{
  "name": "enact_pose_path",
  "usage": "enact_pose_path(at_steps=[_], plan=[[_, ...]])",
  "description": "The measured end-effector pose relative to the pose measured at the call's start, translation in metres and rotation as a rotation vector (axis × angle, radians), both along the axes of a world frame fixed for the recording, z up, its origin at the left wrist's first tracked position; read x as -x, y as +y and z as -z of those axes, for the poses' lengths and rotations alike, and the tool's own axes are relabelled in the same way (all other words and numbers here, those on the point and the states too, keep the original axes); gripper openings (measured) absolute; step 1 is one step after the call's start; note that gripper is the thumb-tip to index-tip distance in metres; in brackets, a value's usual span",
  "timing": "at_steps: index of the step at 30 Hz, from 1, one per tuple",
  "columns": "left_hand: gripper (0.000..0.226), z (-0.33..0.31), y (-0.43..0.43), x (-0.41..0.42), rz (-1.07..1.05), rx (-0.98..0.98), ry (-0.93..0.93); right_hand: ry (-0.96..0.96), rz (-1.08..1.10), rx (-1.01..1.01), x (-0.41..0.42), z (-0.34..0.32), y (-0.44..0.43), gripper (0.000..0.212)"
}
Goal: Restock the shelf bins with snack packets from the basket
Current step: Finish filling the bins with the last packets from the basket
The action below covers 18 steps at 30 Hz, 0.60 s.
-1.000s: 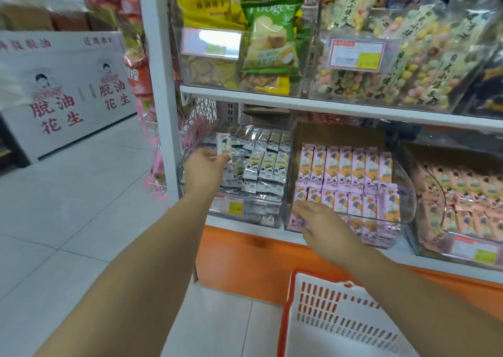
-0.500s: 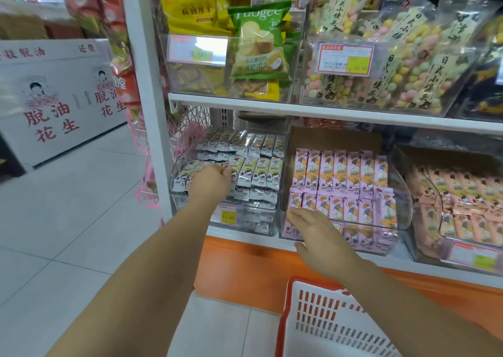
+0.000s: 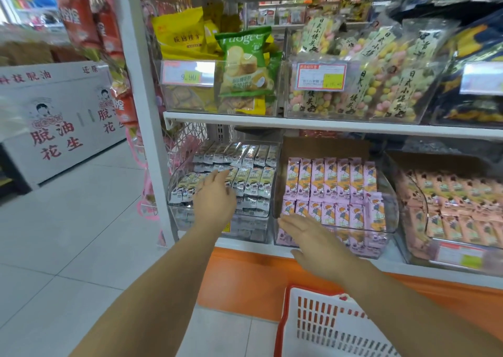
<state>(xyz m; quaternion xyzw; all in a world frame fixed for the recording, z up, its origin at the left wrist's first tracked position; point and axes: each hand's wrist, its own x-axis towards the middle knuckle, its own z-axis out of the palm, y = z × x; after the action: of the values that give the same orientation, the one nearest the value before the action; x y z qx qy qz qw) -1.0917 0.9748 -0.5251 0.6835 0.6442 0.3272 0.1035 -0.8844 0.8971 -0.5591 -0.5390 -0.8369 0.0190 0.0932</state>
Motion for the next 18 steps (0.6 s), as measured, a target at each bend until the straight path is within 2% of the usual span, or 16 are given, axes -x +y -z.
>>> enact_pose_path(at_steps=[3,5,9,13,15,18], plan=[[0.038,0.010,-0.035,-0.021,0.117,-0.252,-0.105,0.065,-0.087,-0.246,-0.021,0.010,-0.018,0.045],[0.038,0.032,-0.062,-0.041,0.238,-0.235,-0.135,0.136,-0.107,-0.254,-0.040,0.030,-0.036,0.030],[0.034,0.091,-0.102,-0.094,0.345,0.084,-0.123,0.168,0.086,0.120,-0.076,0.084,-0.079,0.024],[0.033,0.131,-0.109,-0.140,0.413,0.427,-0.033,0.170,0.409,0.654,-0.127,0.145,-0.119,0.033],[0.029,0.149,-0.119,-0.164,0.357,0.480,-0.109,0.111,0.521,0.869,-0.147,0.172,-0.138,0.040],[0.031,0.186,-0.161,-0.198,0.365,0.583,0.012,0.017,0.600,1.041,-0.167,0.203,-0.160,0.048]])
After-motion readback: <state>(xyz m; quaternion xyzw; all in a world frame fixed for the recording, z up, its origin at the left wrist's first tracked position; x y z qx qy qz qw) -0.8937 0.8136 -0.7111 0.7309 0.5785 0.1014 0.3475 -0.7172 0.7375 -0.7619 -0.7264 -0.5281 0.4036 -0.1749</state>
